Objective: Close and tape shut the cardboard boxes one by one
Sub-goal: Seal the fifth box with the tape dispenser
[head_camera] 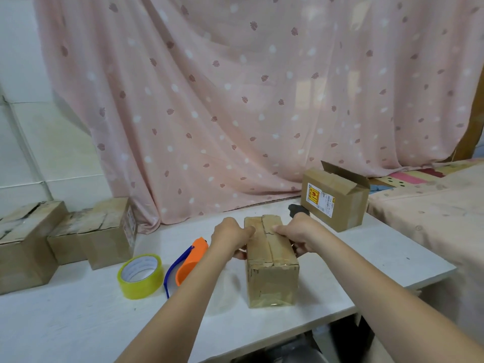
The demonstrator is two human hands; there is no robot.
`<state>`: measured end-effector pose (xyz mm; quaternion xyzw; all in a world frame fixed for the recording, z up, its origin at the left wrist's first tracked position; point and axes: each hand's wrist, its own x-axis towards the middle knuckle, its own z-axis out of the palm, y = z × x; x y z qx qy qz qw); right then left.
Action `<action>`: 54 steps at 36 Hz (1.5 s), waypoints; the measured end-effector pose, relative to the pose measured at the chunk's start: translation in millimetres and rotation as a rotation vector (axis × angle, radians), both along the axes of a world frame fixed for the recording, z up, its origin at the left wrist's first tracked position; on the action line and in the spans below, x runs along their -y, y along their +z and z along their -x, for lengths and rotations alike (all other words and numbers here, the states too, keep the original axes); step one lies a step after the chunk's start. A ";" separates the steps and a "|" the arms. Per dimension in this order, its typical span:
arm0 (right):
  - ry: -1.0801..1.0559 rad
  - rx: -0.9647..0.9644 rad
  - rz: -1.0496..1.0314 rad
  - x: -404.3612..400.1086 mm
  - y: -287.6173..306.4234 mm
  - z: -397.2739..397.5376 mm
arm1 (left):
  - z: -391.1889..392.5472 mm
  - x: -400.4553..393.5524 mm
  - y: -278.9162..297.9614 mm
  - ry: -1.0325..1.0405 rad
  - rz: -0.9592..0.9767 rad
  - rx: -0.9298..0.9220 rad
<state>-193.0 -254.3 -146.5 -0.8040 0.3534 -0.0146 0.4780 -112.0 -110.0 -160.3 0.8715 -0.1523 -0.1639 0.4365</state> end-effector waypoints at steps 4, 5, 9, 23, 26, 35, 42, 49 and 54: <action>-0.020 0.019 0.003 -0.4 -5.0 -4.8 | 3.6 5.1 1.0 -0.011 -0.089 0.069; -0.024 0.021 0.005 0.1 -6.6 -5.3 | 4.5 5.1 0.8 -0.008 -0.087 0.076; -0.002 0.027 -0.027 3.9 -10.2 -4.0 | 4.2 0.7 -1.3 -0.024 -0.044 0.011; 0.000 -0.008 0.165 -1.6 -11.8 -9.2 | 2.4 5.2 -4.5 0.009 -0.101 0.100; 0.032 -0.056 0.316 -9.0 -11.5 -13.6 | 11.9 9.3 -6.3 -0.004 -0.255 0.292; 0.123 -0.109 0.230 -19.0 1.4 -5.5 | 13.7 -5.4 -7.5 -0.139 -0.240 0.238; 0.224 -0.085 0.360 -34.4 3.3 12.6 | 0.0 -39.2 1.3 -0.203 -0.294 0.158; 0.487 0.027 0.789 -56.9 -12.6 16.1 | -20.5 -76.5 -0.9 -0.192 -0.789 0.381; 0.542 -0.065 0.805 -52.6 -25.9 17.3 | -27.7 -91.8 -22.5 -0.198 -1.000 0.312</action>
